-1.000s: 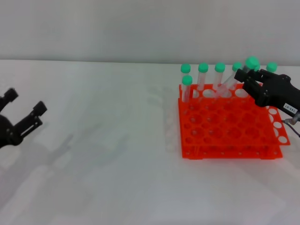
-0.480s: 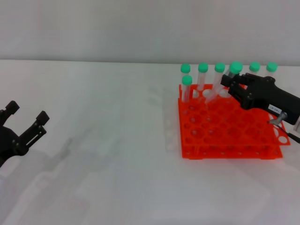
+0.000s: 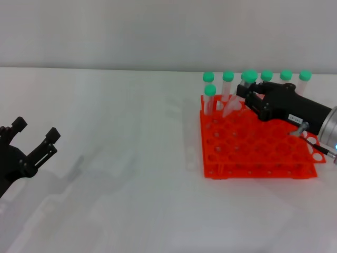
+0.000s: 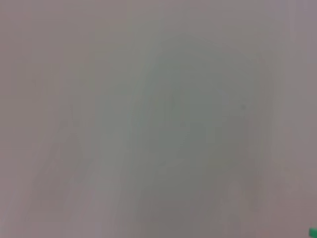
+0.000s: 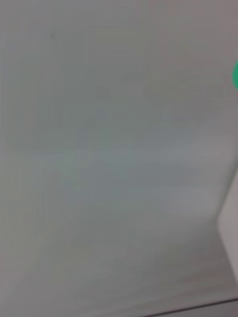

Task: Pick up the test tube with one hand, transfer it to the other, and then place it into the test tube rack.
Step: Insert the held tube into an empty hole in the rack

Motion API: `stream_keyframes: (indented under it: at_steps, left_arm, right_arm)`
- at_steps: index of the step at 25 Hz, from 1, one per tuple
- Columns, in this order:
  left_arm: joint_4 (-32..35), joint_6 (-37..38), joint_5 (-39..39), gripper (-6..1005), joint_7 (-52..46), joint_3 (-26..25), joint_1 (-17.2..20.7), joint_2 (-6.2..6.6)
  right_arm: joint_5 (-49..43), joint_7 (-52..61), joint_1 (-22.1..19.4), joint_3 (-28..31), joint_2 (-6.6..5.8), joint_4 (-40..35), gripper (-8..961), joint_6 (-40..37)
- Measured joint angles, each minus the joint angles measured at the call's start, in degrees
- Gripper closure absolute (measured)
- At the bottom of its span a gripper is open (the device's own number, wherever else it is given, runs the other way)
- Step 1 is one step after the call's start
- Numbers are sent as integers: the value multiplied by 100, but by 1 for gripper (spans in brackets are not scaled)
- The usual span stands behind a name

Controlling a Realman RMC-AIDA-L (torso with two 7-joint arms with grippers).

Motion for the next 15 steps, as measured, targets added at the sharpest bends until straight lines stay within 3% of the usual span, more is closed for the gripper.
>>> stream_keyframes:
  at_steps: [15]
  left_arm:
    - [73,0,17,106,4,0,43,-5]
  right_arm:
    - [224,-108,78,-242,0,-41,747,314]
